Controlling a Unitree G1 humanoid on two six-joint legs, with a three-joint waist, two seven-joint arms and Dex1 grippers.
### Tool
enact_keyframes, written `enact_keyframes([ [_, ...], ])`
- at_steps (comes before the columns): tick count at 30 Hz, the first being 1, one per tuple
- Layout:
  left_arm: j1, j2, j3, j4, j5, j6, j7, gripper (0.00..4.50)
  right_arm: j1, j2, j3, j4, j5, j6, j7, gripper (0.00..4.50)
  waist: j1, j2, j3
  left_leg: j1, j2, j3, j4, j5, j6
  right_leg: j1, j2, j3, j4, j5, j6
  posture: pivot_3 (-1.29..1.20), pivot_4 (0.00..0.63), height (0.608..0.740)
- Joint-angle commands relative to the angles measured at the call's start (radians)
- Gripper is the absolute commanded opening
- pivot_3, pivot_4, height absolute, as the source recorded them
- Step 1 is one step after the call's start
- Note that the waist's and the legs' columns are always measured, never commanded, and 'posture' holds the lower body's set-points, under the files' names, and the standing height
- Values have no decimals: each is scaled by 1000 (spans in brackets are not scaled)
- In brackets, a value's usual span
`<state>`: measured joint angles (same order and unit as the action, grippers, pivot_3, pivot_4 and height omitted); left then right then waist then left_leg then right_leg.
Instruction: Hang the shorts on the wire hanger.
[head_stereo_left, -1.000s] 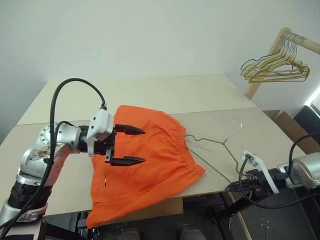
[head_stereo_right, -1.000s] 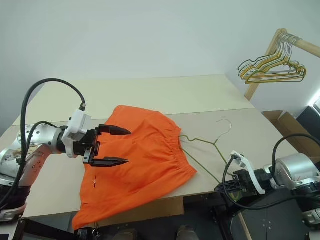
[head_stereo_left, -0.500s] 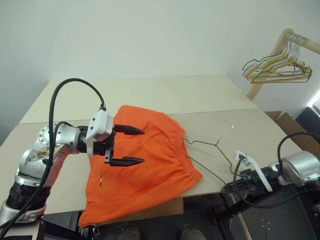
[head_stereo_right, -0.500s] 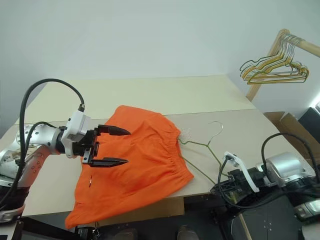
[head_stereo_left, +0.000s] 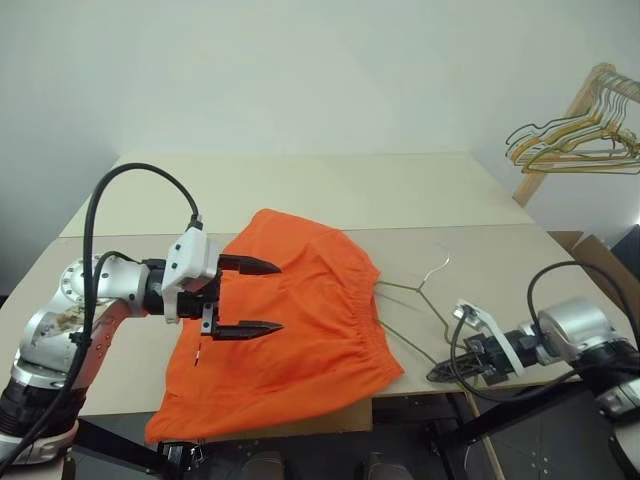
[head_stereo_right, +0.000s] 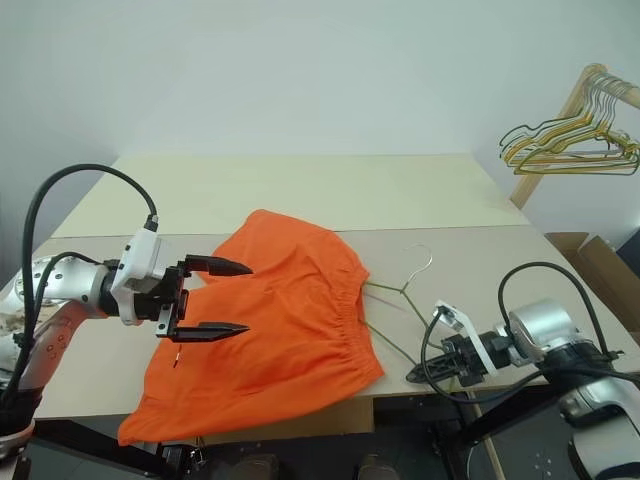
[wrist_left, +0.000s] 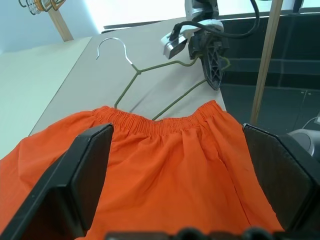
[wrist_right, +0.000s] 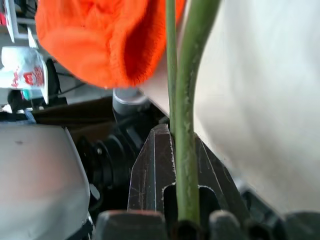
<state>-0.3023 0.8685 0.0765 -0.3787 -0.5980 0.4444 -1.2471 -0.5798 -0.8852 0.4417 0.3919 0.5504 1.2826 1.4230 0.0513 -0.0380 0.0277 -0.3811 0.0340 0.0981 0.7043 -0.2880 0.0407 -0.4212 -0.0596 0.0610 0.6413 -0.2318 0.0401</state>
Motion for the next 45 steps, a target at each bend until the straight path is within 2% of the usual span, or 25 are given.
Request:
enact_keyframes([
  [1, -13, 14, 31, -18, -21, 4, 8, 4483, -84, 64, -81, 120, -2, 37, -46, 0, 0, 0, 0, 0, 0, 0, 0, 0, 0, 0, 0, 0, 0, 0, 0, 162, 0, 740],
  [4, -14, 16, 32, -20, -22, 4, 10, 4483, -90, 93, -113, 141, 24, 66, -41, 0, 7, 0, 0, -1, 0, 0, 0, 0, 0, -1, 0, 0, 0, 0, 0, 162, 0, 740],
  [11, -11, 24, 31, -20, -23, -1, 1, 4483, -23, 75, -31, -2, 64, 113, 22, 0, 28, 0, 0, -5, 0, 0, 0, 0, 0, -2, 0, -3, -1, 0, 0, 167, 0, 740],
  [18, -6, 38, 31, -14, -18, -14, -14, 4483, -51, 74, -61, 89, 73, 79, 85, 0, 28, 0, 0, -3, 0, 2, 0, 0, 0, -1, 0, -4, 0, 0, 0, 181, 0, 740],
  [22, 3, 37, 29, -17, -12, -26, -13, 4483, -100, 172, -173, 279, 46, 85, -41, 0, 21, 0, 0, -3, 0, 2, 0, 0, 0, 0, 0, -4, 0, 0, 0, 192, 0, 740],
  [27, 15, 42, 36, -22, -12, -34, -14, 4483, -58, 162, -79, 131, 57, 99, 26, 0, 28, 0, 0, -5, 0, 1, 0, 0, -1, -2, 0, -6, 0, 0, 0, 198, 0, 740],
  [33, 25, 46, 43, -24, -10, -43, -10, 4483, -87, 177, -34, 155, 41, 82, 57, 0, 44, 0, 0, -5, 0, 0, 0, 0, -1, -1, 0, -7, 0, 0, -1, 209, 0, 740],
  [36, 36, 47, 46, -30, -9, -47, -8, 4483, -131, 214, -59, 247, 19, 75, 21, 0, 44, 0, 0, -5, 0, 0, 0, 0, -1, -1, 0, -8, 0, 0, -1, 211, 0, 740],
  [40, 42, 47, 48, -37, -10, -46, -4, 4483, -179, 279, -156, 396, 0, 56, -58, 0, 45, 0, 0, -4, 0, 0, 0, 1, -2, -1, 0, -8, 0, 0, -1, 217, 0, 740],
  [45, 45, 48, 51, -42, -10, -44, 0, 4483, -137, 282, -149, 310, 10, 58, -25, 0, 48, 0, 0, -5, 0, -1, 0, 1, -2, 0, 0, -10, 0, 0, -1, 216, 0, 740],
])
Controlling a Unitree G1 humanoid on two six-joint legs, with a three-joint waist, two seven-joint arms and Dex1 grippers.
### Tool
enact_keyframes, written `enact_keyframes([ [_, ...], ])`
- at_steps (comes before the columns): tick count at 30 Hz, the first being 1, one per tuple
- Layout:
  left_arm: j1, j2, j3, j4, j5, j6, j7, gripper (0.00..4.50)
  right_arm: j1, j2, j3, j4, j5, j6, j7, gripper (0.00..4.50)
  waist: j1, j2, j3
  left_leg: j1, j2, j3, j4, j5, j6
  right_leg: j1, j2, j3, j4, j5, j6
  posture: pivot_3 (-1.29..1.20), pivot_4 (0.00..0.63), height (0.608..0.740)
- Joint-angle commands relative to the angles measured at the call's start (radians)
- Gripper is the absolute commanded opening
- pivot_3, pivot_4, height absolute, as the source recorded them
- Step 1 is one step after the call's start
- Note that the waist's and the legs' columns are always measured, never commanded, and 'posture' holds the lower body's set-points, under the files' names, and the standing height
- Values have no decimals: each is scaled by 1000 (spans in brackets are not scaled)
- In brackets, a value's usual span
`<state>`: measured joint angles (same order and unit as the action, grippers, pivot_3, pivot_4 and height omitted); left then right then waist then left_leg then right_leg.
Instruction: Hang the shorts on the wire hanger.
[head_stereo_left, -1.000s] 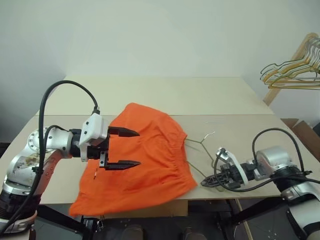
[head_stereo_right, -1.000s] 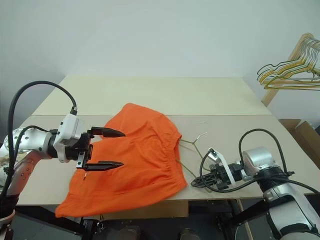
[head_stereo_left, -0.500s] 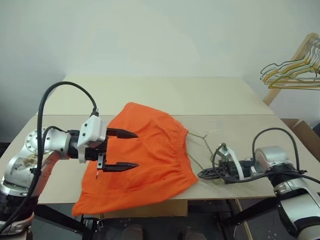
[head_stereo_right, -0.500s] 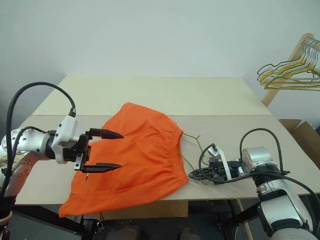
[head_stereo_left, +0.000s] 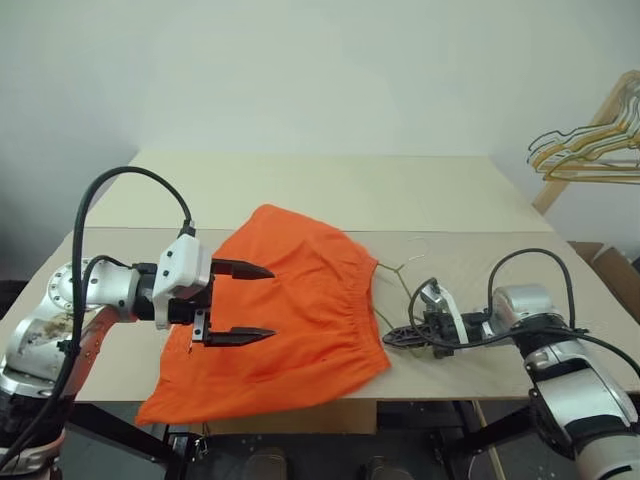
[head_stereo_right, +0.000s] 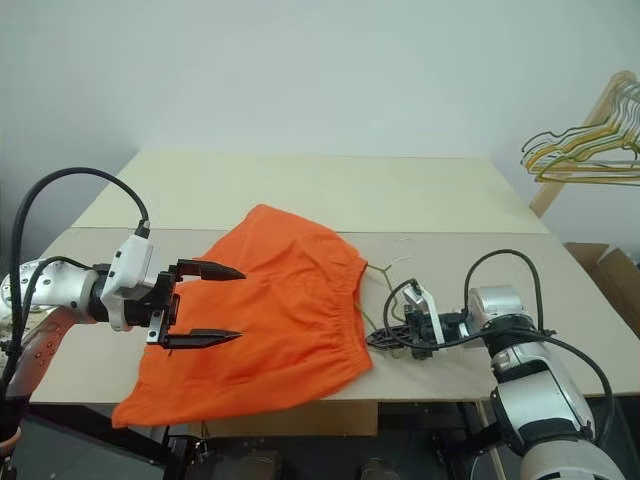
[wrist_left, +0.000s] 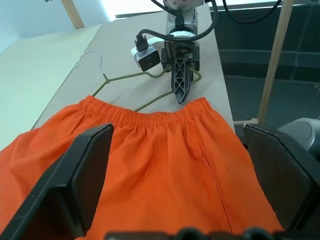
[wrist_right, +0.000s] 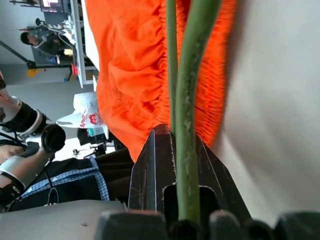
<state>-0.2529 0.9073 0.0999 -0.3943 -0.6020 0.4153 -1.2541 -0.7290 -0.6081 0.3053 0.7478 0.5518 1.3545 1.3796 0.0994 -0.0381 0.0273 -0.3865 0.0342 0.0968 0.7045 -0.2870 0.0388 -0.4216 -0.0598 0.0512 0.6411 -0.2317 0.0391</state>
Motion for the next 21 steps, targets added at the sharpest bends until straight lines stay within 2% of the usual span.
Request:
enact_keyframes([
  [1, -5, 10, 28, -25, -6, -15, 7, 4483, 16, 6, -15, -54, 8, -16, 16, 0, 0, 0, 0, 0, 0, 0, 0, 0, 0, 0, 0, 0, 0, 0, 0, 214, 0, 740],
  [6, -24, 6, 13, -15, -1, -18, 4, 4483, 37, 35, -39, -136, -22, -71, -75, 0, -7, 0, 0, 1, 0, -1, 0, 0, 0, 0, 0, -1, 1, 0, 0, 194, 0, 740],
  [11, -72, -3, -6, 22, 16, -26, -3, 4483, 126, 54, -149, -437, -96, -207, -346, 0, -7, -2, -2, 1, 1, -2, 0, 1, -1, 1, 1, -2, 1, 0, -1, 167, 0, 740],
  [15, -125, -15, -22, 81, 48, -59, -6, 4483, 179, 31, -210, -667, -135, -292, -472, 0, -1, 0, -1, -2, 0, -2, 0, 1, -3, -2, 0, -3, 1, 0, -1, 142, 0, 740],
  [21, -247, -40, -56, 215, 114, -140, -31, 4483, 176, 1, -189, -872, -219, -399, -594, 0, -12, 0, -1, -3, 1, -2, 0, 2, -3, -2, 0, -5, -1, 0, -1, 101, 0, 740],
])
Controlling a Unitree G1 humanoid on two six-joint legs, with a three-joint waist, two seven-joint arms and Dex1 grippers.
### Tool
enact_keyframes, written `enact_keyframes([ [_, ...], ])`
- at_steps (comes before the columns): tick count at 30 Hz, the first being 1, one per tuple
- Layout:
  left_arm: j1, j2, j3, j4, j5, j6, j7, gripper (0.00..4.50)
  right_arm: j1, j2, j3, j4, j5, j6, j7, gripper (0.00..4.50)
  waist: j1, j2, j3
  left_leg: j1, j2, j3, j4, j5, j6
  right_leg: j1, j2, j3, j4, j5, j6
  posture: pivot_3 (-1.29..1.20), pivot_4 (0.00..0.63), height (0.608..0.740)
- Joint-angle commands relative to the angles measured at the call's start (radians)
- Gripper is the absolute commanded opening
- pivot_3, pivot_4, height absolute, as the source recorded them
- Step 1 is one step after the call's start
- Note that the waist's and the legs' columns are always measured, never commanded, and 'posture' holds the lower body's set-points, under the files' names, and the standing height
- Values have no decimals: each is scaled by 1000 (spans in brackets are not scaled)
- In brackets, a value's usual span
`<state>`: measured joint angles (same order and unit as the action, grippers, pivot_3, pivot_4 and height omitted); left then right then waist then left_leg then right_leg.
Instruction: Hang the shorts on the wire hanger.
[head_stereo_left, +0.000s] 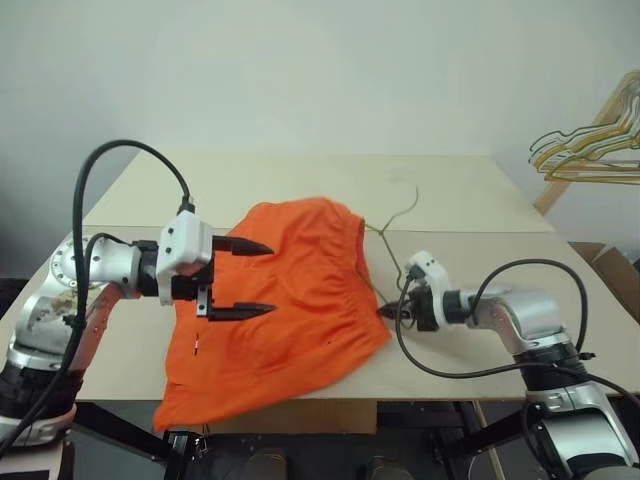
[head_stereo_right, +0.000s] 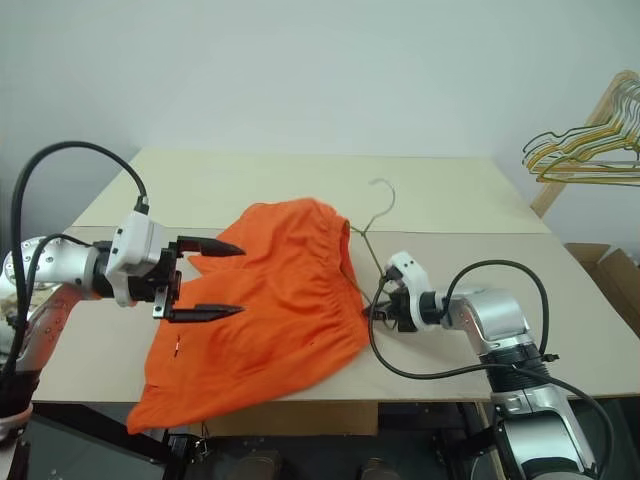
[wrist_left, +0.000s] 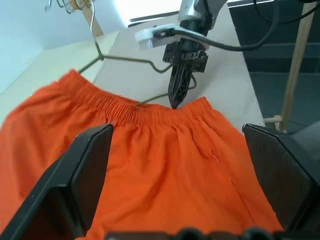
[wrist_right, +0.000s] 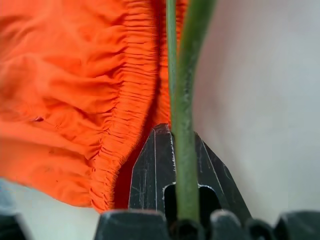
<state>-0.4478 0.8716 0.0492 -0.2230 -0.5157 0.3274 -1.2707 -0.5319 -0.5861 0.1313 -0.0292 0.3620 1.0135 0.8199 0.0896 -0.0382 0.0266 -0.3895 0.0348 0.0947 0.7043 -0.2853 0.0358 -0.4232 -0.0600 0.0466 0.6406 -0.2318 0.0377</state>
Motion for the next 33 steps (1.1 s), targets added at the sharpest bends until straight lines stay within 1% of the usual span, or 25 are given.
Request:
enact_keyframes([
  [1, -78, -8, -12, 75, 45, -78, -23, 4483, -17, -37, 10, -129, -51, -85, -35, 0, -7, 0, 0, 0, 0, 0, 0, 0, 0, 0, 0, 0, 0, 0, 0, 84, 0, 740],
  [7, -270, -28, -41, 269, 100, -159, -77, 4483, 8, -162, 157, -276, -183, -219, 0, 0, -30, 0, 0, -1, 0, -1, 0, 0, 0, 1, 0, -1, -1, 0, -1, 65, 0, 740],
  [13, -421, -37, -81, 445, 150, -248, -195, 4483, -11, -207, 209, -297, -224, -268, 51, 0, -63, 0, 0, 0, 0, -1, 1, 0, 0, 1, 0, -1, -1, -1, -1, 23, 0, 740],
  [16, -484, -34, -141, 557, 202, -341, -311, 4483, -43, -222, 240, -300, -246, -260, 83, 0, -81, 0, 0, 0, 0, -1, 1, 0, 0, 1, 0, -1, -1, -1, -1, 23, 0, 740],
  [18, -512, -46, -176, 621, 241, -406, -342, 4483, -63, -227, 250, -299, -248, -248, 104, 0, -87, 0, 0, -1, 0, -1, 1, 0, 0, 1, 0, -1, 0, -1, -1, 15, 0, 740],
  [21, -558, -45, -296, 708, 263, -496, -344, 4483, -108, -240, 268, -302, -246, -204, 153, 0, -94, 0, 0, -1, 0, -2, 1, 0, 0, 1, 0, -1, 0, -1, -1, 5, 0, 740],
  [24, -602, -71, -375, 803, 318, -600, -344, 4483, -142, -257, 292, -306, -254, -178, 186, 0, -99, 0, 0, -1, 0, -2, 1, 0, 0, 0, 0, -1, 0, -1, -1, -3, 0, 740],
  [25, -616, -83, -394, 837, 355, -638, -344, 4483, -153, -260, 297, -308, -254, -164, 193, 0, -100, 0, 0, -2, 0, -2, 1, 0, 1, 0, 0, -1, 0, -1, -1, -3, 0, 740],
  [27, -638, -111, -420, 905, 427, -722, -344, 4483, -172, -262, 308, -314, -256, -137, 200, 0, -102, 0, 0, -2, 0, -2, 1, 0, 1, 0, 0, -1, 0, -1, -1, -6, 0, 740],
  [28, -647, -125, -426, 931, 456, -734, -341, 4483, -179, -262, 314, -316, -259, -128, 202, 0, -102, 0, 0, -2, 0, -2, 1, 0, 1, 0, 0, -2, 0, -1, -1, -6, 0, 740],
  [32, -668, -154, -442, 990, 518, -798, -338, 4483, -198, -261, 333, -324, -270, -93, 203, 0, -104, 0, 0, -2, 0, -2, 1, 0, 1, -1, 0, -2, 0, -1, -1, -13, 0, 740],
  [33, -671, -162, -441, 998, 537, -808, -319, 4303, -203, -260, 335, -325, -271, -84, 204, 0, -105, 0, 0, -3, 0, -2, 1, 0, 1, -1, 0, -2, 0, -1, -1, -13, 0, 740],
])
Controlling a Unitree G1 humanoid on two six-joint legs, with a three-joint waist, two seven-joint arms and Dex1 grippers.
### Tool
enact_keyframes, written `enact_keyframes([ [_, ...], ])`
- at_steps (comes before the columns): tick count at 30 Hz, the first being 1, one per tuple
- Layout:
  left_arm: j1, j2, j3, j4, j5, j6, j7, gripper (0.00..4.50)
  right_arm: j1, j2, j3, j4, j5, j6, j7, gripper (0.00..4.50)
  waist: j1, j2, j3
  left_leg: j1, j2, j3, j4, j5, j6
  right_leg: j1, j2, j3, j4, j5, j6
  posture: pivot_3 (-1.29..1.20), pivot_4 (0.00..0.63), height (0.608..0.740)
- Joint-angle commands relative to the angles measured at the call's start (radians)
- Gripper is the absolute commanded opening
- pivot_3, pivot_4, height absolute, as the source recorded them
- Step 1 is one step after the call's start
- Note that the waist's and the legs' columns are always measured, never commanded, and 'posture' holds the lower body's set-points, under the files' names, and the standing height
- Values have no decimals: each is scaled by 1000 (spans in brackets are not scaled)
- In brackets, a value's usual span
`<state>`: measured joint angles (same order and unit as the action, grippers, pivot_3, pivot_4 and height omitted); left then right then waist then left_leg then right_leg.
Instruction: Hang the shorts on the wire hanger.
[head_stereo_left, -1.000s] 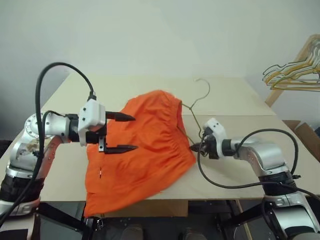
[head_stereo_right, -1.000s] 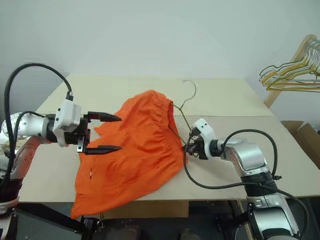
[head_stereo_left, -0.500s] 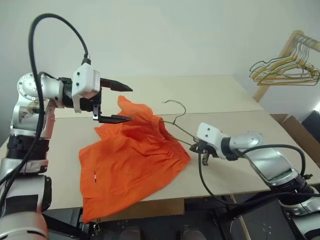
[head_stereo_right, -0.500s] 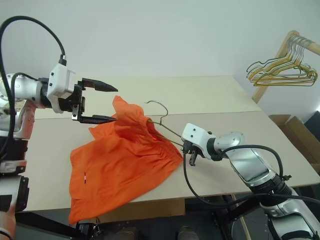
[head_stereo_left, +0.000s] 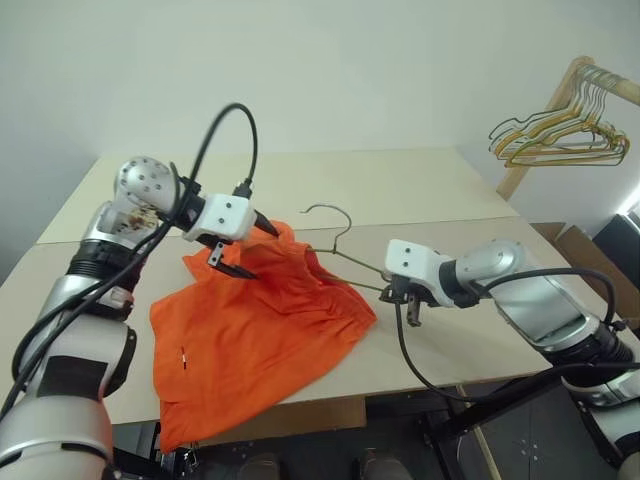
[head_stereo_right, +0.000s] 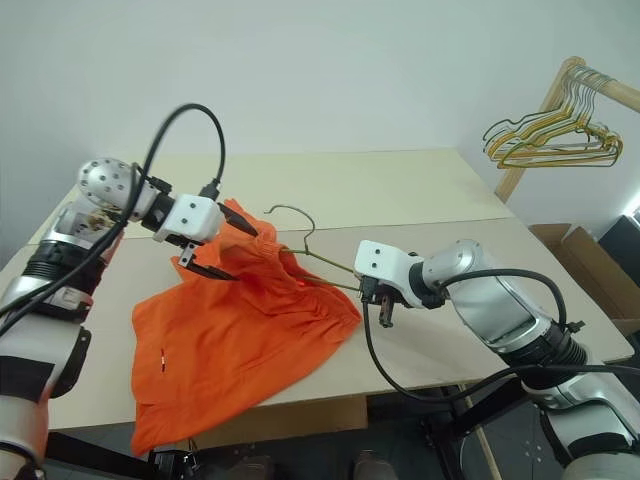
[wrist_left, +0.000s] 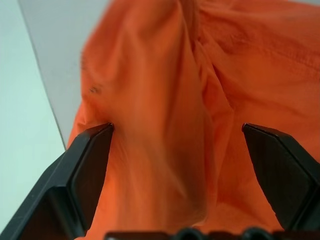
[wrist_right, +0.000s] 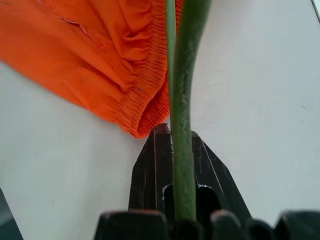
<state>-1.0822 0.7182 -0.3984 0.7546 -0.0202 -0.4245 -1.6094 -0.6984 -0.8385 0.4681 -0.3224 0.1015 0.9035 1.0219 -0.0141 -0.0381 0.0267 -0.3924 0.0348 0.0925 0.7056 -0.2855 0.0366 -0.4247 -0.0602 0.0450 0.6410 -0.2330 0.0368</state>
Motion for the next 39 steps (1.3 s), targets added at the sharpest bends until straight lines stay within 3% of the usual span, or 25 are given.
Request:
enact_keyframes([
  [1, -39, -17, 11, 28, 55, -62, 33, 4097, -42, -5, -1, -33, -10, 38, 4, 0, -2, 0, 0, 0, 0, 0, 0, 0, 0, 0, 0, 0, 0, 0, 0, -14, 0, 740],
  [4, -37, -33, 25, 32, 56, -69, 24, 3381, -60, 1, 5, -37, -10, 71, 2, 0, -2, 0, 0, 0, 0, 0, 0, 0, 0, 0, 0, 0, 0, 0, 0, -17, 0, 740],
  [14, -17, -37, 31, 30, 68, -80, 5, 124, -118, 19, 5, -46, 18, 174, -1, 0, -4, 0, 0, 0, 0, 0, 0, 0, 0, -1, 0, 0, 1, 0, 0, -23, 0, 740],
  [21, -19, -40, 21, 31, 48, -44, -5, 18, -150, 26, -12, -41, 49, 209, 0, 0, -6, 0, 0, -1, 1, -1, 1, 0, 0, -1, 0, -1, 1, 0, 0, -28, 0, 740],
  [26, -26, -58, 64, 31, 37, 11, -2, 18, -101, 20, -45, -60, 48, 90, -17, 0, -7, 0, 0, -3, 1, -2, 4, -1, 1, -1, 0, -2, 1, 0, 0, -31, 0, 740],
  [29, -26, -56, 78, 25, 17, 57, -5, 0, -61, -15, -59, -76, 42, 59, -18, 800, -6, 0, 0, -5, 1, -3, 6, -1, 2, -2, 0, -3, 2, 0, 0, -37, 0, 740],
  [39, 0, -20, 91, 8, -9, 133, -5, 0, 87, -72, -259, -106, 111, 143, -75, 4289, -7, 0, 0, -6, 1, -4, 7, -1, 2, -2, 0, -3, 2, 0, 1, -39, 0, 740],
])
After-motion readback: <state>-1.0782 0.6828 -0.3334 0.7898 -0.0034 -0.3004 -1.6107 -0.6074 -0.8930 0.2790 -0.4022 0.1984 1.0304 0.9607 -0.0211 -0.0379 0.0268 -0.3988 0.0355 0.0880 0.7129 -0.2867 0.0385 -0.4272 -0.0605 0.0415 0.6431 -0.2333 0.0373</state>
